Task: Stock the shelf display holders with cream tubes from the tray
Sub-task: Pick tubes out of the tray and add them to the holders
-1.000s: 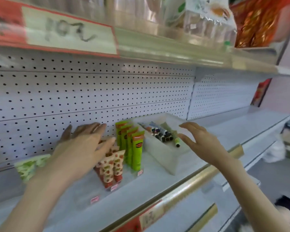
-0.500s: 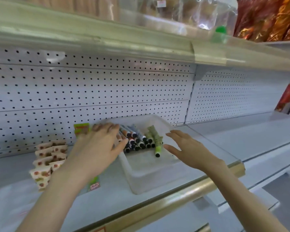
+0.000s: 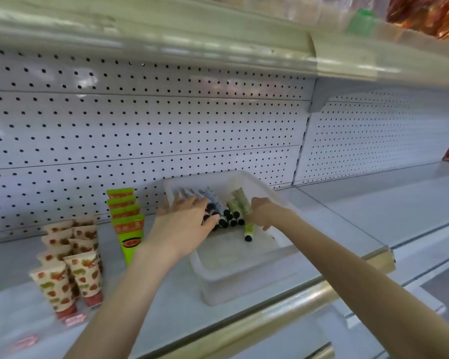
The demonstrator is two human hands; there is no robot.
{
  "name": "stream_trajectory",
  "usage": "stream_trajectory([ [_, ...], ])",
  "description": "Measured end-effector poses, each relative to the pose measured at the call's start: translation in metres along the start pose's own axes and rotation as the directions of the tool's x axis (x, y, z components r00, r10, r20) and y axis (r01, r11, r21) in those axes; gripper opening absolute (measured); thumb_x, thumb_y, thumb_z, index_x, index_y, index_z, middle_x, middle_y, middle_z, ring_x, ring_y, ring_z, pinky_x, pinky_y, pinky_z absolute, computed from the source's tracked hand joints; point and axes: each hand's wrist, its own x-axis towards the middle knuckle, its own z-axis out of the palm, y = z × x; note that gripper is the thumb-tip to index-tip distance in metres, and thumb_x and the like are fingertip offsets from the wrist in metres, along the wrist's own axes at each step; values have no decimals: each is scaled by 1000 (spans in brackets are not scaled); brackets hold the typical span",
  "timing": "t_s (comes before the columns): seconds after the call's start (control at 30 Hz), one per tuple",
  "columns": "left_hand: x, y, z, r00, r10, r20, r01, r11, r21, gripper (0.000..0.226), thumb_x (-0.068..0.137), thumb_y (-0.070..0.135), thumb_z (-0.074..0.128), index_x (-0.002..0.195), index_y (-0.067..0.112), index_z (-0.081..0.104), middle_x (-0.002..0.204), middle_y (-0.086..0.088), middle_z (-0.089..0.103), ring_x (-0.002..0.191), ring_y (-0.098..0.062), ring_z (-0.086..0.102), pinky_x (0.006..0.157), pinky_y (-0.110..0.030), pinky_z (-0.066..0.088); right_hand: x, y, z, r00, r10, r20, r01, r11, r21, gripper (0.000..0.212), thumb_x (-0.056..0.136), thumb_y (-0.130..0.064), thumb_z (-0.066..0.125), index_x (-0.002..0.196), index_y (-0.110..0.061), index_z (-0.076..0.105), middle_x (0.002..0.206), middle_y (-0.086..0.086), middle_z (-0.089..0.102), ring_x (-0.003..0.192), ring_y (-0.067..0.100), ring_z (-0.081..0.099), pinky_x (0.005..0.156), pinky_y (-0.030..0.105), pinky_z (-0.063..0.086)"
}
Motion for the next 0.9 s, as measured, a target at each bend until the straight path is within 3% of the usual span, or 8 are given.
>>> stream_trajectory([
  [0.13, 8, 0, 8, 999, -12, 43, 12, 1000, 15, 51, 98, 50, 24, 141, 23, 31, 149, 1, 32, 136, -23, 27, 109, -44, 23, 18, -2, 11, 990, 88, 110, -92, 995, 36, 45, 92, -12, 53, 128, 6, 33, 98, 21, 63, 90, 31, 68, 81, 40, 56],
  [0.23, 17, 0, 11, 999, -36, 29, 35, 999, 24, 49, 97, 51, 24, 136, 24, 37, 142, 3, 40, 131, -22, 34, 106, -40, 29, 27, 0, 18, 992, 81, 97, -85, 995, 48, 56, 91, -6, 52, 134, 5, 18, 77, 13, 52, 82, 31, 67, 68, 35, 53],
  [0.33, 24, 6, 12, 999, -43, -2, 43, 999, 7, 44, 97, 49, 26, 127, 23, 44, 135, 4, 47, 123, -23, 40, 97, -36, 33, 30, 8, 14, 993, 56, 102, -64, 995, 78, 62, 89, -2, 54, 136, 8, 15, 86, 12, 55, 84, 25, 66, 59, 23, 46],
  [0.4, 30, 11, 10, 998, -47, -28, 47, 999, -9, 42, 98, 48, 27, 128, 24, 44, 133, 4, 49, 120, -22, 43, 90, -33, 34, 31, 13, 7, 994, 18, 106, -33, 988, 148, 41, 87, -3, 58, 121, 5, 36, 97, 14, 58, 96, 29, 66, 75, 34, 56],
  [0.47, 36, 15, 7, 996, -76, -38, 74, 996, -57, 44, 98, 46, 27, 135, 26, 39, 134, 4, 49, 120, -21, 44, 87, -31, 35, 29, 16, 0, 995, -22, 93, 1, 977, 214, 12, 87, -3, 58, 89, -4, 46, 84, 9, 54, 97, 30, 66, 84, 36, 55],
  [0.57, 44, 14, 8, 990, -129, -54, 118, 979, -169, 42, 98, 43, 31, 136, 26, 40, 125, 3, 54, 114, -19, 49, 85, -31, 39, 31, 16, -6, 992, -120, -39, 126, 948, 293, 16, 86, -8, 57, 76, -8, 44, 78, 5, 48, 74, 22, 56, 63, 26, 51],
  [0.67, 52, 8, 15, 982, -172, -79, 135, 930, -341, 37, 97, 41, 39, 127, 24, 50, 120, 2, 58, 106, -19, 54, 87, -33, 44, 28, 11, -9, 950, -264, -167, 311, 850, 426, 13, 86, -18, 61, 92, -8, 56, 85, 3, 54, 74, 19, 52, 63, 27, 42],
  [0.9, 69, 5, 28, 933, -255, -254, 4, 712, -702, 18, 86, 33, 62, 98, 20, 66, 96, 8, 68, 93, -9, 63, 83, -30, 49, 5, -6, -6, 820, -537, -200, 524, 562, 640, 30, 85, -22, 68, 113, -15, 59, 103, 0, 68, 90, 9, 65, 83, 24, 54],
])
